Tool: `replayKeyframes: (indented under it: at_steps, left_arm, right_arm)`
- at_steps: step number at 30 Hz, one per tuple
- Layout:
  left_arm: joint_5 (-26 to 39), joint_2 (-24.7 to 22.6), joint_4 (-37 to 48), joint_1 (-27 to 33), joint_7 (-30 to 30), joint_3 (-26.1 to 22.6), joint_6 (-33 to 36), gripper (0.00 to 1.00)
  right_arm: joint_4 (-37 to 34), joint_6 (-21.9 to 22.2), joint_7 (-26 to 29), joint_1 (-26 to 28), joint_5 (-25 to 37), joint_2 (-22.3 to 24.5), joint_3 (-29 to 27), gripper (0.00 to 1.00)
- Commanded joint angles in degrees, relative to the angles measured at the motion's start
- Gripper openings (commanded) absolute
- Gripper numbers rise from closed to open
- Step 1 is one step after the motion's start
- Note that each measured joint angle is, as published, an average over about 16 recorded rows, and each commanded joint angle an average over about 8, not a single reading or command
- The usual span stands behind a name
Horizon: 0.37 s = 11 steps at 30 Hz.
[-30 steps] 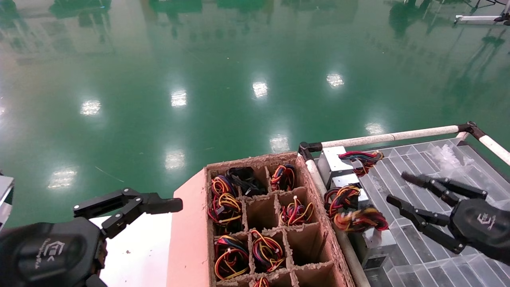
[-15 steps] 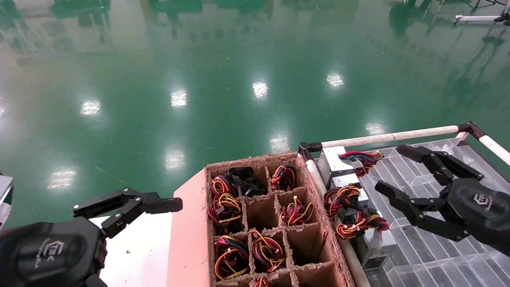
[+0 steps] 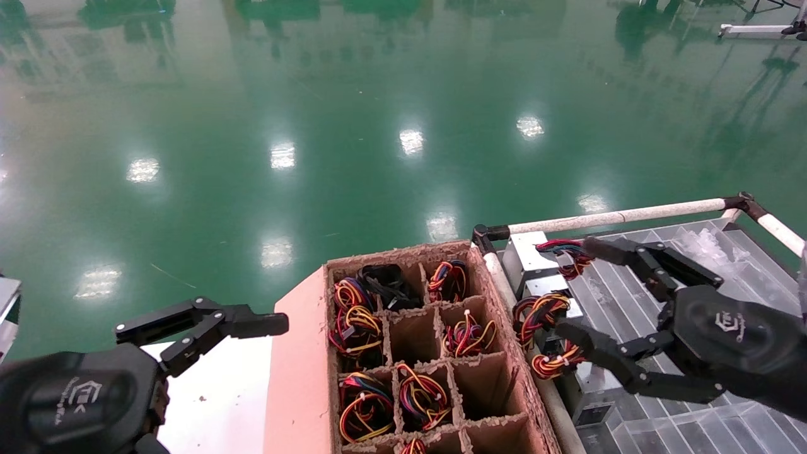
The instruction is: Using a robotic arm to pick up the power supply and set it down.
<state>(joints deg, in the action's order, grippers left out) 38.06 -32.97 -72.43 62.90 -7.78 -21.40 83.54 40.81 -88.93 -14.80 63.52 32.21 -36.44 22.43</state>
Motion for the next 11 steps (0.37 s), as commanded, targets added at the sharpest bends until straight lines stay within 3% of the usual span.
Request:
replayKeyframes:
  at_steps: [1,11]
  left_arm:
    - [0.00,0.00,0.00,0.00,0.00,0.00,0.00,1.00]
    - [0.00,0.00,0.00,0.00,0.00,0.00,0.00,1.00]
  right_arm:
    - [1.82,0.18,1.42,-0.11,0.54,0.08,-0.36,1.00]
    - [9.58,0.95,7.47,-0.57,2.82,0.42,-1.87,1.00]
